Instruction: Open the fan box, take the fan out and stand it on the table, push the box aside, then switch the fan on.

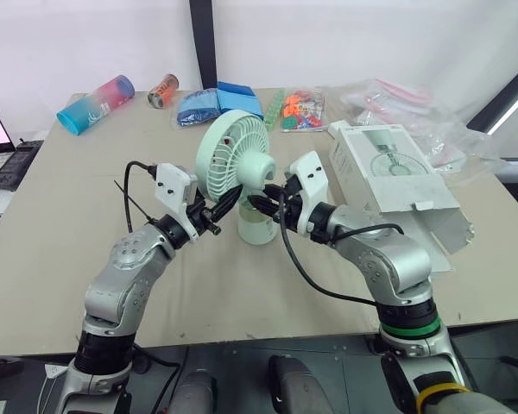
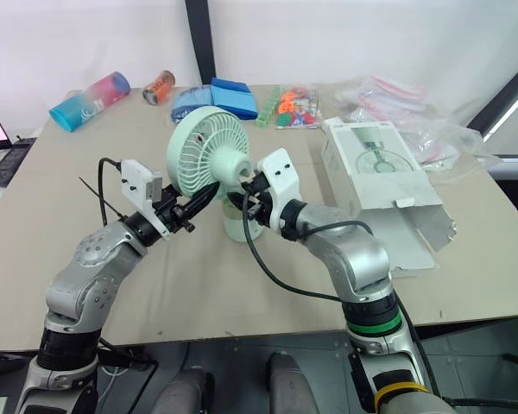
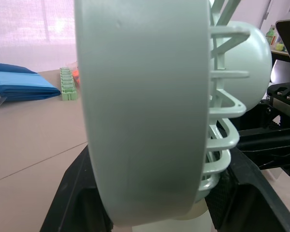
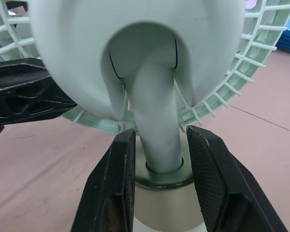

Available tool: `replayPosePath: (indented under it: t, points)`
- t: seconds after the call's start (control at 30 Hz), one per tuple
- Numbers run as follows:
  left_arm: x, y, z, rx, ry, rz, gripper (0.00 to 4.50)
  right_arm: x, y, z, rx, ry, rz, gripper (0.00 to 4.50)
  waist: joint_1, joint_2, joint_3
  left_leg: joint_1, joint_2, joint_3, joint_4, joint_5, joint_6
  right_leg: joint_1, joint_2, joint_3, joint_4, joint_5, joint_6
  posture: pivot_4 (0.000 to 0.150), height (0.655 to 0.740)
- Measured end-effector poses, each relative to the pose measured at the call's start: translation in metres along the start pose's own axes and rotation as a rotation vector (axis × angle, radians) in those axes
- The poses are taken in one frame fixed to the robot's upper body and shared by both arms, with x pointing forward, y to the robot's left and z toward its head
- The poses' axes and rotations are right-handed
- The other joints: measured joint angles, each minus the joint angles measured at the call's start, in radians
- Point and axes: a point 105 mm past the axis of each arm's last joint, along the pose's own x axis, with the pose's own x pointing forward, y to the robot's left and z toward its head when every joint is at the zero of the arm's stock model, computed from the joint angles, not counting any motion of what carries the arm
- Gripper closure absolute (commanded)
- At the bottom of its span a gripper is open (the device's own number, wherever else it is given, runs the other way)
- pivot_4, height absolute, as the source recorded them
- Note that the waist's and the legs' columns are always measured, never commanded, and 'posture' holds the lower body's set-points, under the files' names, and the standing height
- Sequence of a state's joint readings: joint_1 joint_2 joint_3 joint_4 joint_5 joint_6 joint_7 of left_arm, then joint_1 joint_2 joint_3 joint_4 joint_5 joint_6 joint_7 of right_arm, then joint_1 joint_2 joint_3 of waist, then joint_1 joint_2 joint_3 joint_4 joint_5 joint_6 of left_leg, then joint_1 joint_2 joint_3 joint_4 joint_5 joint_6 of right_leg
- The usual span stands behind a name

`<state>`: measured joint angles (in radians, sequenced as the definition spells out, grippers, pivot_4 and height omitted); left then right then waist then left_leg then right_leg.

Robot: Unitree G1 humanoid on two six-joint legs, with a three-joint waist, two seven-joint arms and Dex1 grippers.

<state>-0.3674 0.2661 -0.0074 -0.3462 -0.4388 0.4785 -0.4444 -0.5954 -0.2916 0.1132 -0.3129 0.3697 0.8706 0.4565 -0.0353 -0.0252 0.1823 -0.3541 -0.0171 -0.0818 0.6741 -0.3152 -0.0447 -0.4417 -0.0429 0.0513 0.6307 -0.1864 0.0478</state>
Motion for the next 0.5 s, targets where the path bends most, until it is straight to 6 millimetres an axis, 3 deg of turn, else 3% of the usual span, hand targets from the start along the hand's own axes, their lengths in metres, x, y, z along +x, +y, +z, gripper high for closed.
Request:
replayPosePath:
  t: [0.03, 0.2, 0.5]
  points:
    - [0.0002, 0.0, 0.0, -0.001, 0.0, 0.0, 2.69, 0.0, 0.0, 0.0, 0.0, 0.0, 0.0, 2.83, 0.0, 0.0, 0.0, 0.0, 0.0, 0.0, 0.0, 0.0, 0.0, 0.0, 0.0, 0.0, 0.0, 0.0, 0.0, 0.15, 0.74]
    - [0.0009, 0.0, 0.0002, 0.001, -0.002, 0.003, 2.69, 0.0002, 0.0001, 0.0007, -0.001, -0.002, 0.0, 4.14, 0.0, 0.0, 0.0, 0.0, 0.0, 0.0, 0.0, 0.0, 0.0, 0.0, 0.0, 0.0, 0.0, 0.0, 0.0, 0.15, 0.74]
    - [0.0012, -0.0003, 0.0002, -0.001, -0.003, 0.004, 2.69, 0.0002, -0.0004, 0.0008, -0.004, -0.002, -0.002, 4.14, 0.0, 0.0, 0.0, 0.0, 0.0, 0.0, 0.0, 0.0, 0.0, 0.0, 0.0, 0.0, 0.0, 0.0, 0.0, 0.15, 0.74]
